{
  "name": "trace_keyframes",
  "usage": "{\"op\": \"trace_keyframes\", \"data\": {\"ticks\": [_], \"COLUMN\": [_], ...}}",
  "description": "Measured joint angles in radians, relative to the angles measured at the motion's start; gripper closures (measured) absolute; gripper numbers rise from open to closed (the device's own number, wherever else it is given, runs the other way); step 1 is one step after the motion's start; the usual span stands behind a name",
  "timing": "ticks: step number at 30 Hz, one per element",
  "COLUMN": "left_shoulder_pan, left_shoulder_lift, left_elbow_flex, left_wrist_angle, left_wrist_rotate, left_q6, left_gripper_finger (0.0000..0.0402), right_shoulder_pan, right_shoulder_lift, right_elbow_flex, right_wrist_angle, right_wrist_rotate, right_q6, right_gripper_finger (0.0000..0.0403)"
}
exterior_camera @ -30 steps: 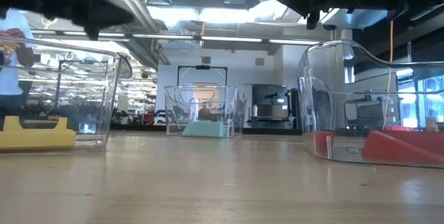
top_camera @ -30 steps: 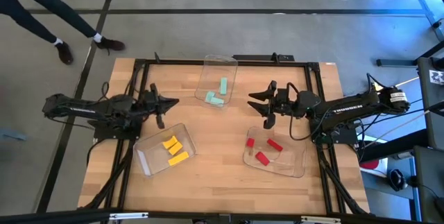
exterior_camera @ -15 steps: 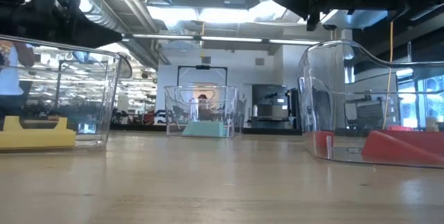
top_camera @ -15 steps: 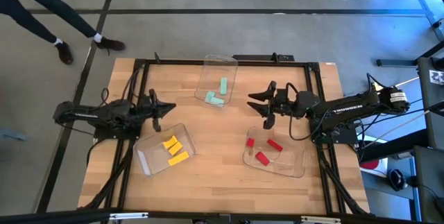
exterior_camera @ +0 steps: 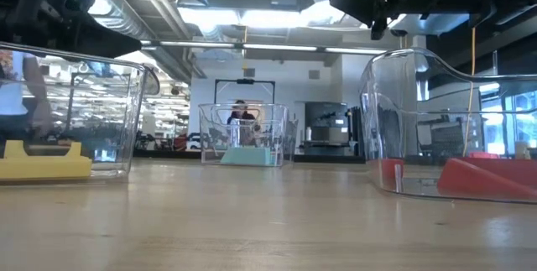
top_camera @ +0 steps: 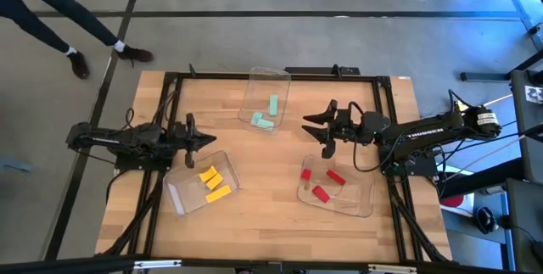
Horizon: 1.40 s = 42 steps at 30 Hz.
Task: Sort & place blocks by color
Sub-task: Return to Home Position
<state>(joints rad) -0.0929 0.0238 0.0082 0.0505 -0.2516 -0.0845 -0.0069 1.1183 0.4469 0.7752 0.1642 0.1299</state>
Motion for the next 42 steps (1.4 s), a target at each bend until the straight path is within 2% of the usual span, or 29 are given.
{"op": "trace_keyframes", "data": {"ticks": [5,11,14,17,21,22,26,33,39,42], "left_shoulder_pan": [0.001,0.001,0.001,0.001,0.001,0.001,0.001,0.001,0.001,0.001], "left_shoulder_lift": [-0.019,-0.019,-0.019,-0.019,-0.019,-0.019,-0.019,-0.019,-0.017,-0.017], "left_elbow_flex": [-0.001,-0.001,-0.001,-0.001,-0.001,-0.001,-0.001,-0.001,-0.001,-0.001], "left_wrist_angle": [-0.001,0.004,0.004,0.004,0.004,0.004,0.003,0.003,0.004,0.004], "left_wrist_rotate": [0.041,-0.028,-0.023,-0.021,-0.021,-0.021,-0.021,-0.02,-0.02,-0.02], "left_q6": [0.066,0.093,0.095,0.095,0.095,0.095,0.095,0.095,0.095,0.095], "left_gripper_finger": [0.0401,0.0401,0.0401,0.0401,0.0401,0.0401,0.0401,0.0401,0.0401,0.0401], "right_shoulder_pan": [0.0,0.0,0.0,0.0,0.0,0.0,0.001,0.005,0.006,0.001], "right_shoulder_lift": [0.0,-0.002,-0.015,-0.047,-0.119,-0.14,-0.234,-0.345,-0.434,-0.512], "right_elbow_flex": [0.0,0.0,0.0,0.0,-0.011,-0.028,-0.152,-0.431,-0.429,-0.44], "right_wrist_angle": [0.0,0.001,-0.001,-0.052,-0.132,-0.138,-0.109,0.159,0.073,0.004], "right_wrist_rotate": [0.0,-0.001,-0.006,-0.014,-0.016,-0.016,0.005,0.038,0.02,0.048], "right_q6": [0.0,0.037,0.077,0.075,0.023,0.022,0.069,0.132,0.074,0.069], "right_gripper_finger": [0.0249,0.0249,0.0255,0.0287,0.0374,0.0388,0.0397,0.0401,0.0401,0.0402]}}
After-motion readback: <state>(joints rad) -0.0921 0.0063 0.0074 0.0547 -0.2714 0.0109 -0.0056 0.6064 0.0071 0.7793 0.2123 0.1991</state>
